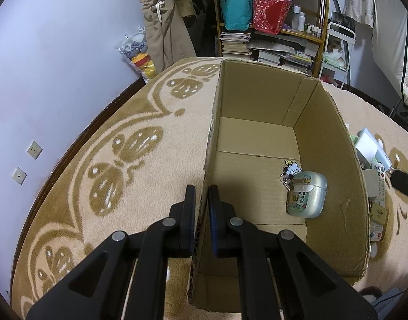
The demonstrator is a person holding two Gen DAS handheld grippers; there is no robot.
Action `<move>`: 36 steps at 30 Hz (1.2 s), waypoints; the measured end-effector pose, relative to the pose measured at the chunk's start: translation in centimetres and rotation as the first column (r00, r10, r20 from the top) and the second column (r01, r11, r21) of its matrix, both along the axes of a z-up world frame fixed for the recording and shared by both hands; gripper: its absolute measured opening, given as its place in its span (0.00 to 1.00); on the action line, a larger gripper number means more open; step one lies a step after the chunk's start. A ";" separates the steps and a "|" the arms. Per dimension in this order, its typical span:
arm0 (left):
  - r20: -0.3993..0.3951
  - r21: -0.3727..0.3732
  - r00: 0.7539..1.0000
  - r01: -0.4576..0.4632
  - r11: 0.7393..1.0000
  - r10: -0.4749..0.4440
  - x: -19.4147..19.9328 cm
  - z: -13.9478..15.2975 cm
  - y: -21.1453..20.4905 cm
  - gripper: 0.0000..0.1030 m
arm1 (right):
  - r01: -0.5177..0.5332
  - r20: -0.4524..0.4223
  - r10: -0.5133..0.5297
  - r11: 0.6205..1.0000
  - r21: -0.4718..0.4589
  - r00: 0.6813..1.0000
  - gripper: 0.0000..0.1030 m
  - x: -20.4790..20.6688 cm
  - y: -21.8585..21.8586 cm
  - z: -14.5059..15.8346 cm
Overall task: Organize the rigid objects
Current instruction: 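Move the right tool back over the keys with the gold tag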
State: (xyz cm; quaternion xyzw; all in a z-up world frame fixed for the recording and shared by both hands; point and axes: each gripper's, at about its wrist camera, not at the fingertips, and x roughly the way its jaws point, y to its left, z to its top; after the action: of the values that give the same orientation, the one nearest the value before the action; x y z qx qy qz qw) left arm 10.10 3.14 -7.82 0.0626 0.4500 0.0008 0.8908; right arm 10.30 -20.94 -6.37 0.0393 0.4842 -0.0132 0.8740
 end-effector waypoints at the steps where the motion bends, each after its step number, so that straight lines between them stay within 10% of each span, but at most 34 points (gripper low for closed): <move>1: 0.000 -0.001 1.000 -0.001 1.000 0.001 0.0 0.0 0.0 0.09 | 0.008 -0.013 -0.008 1.000 0.008 1.000 1.00 -0.1 -0.3 -0.4; 27: 0.001 0.003 1.000 -0.001 1.000 0.001 -0.2 0.1 0.1 0.09 | 0.128 -0.225 -0.109 0.989 0.073 0.968 1.00 0.2 -3.0 -7.4; 36: 0.001 0.009 1.000 0.000 1.000 0.000 -0.3 0.1 0.2 0.09 | 0.124 -0.255 -0.118 0.992 0.010 0.960 0.76 0.3 -2.8 -8.2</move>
State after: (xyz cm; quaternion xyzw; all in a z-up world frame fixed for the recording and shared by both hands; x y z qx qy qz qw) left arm 9.82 3.34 -7.70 0.0666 0.4495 0.0026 0.8908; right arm 10.58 -23.74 -14.54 0.0780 0.5889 -0.0654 0.8018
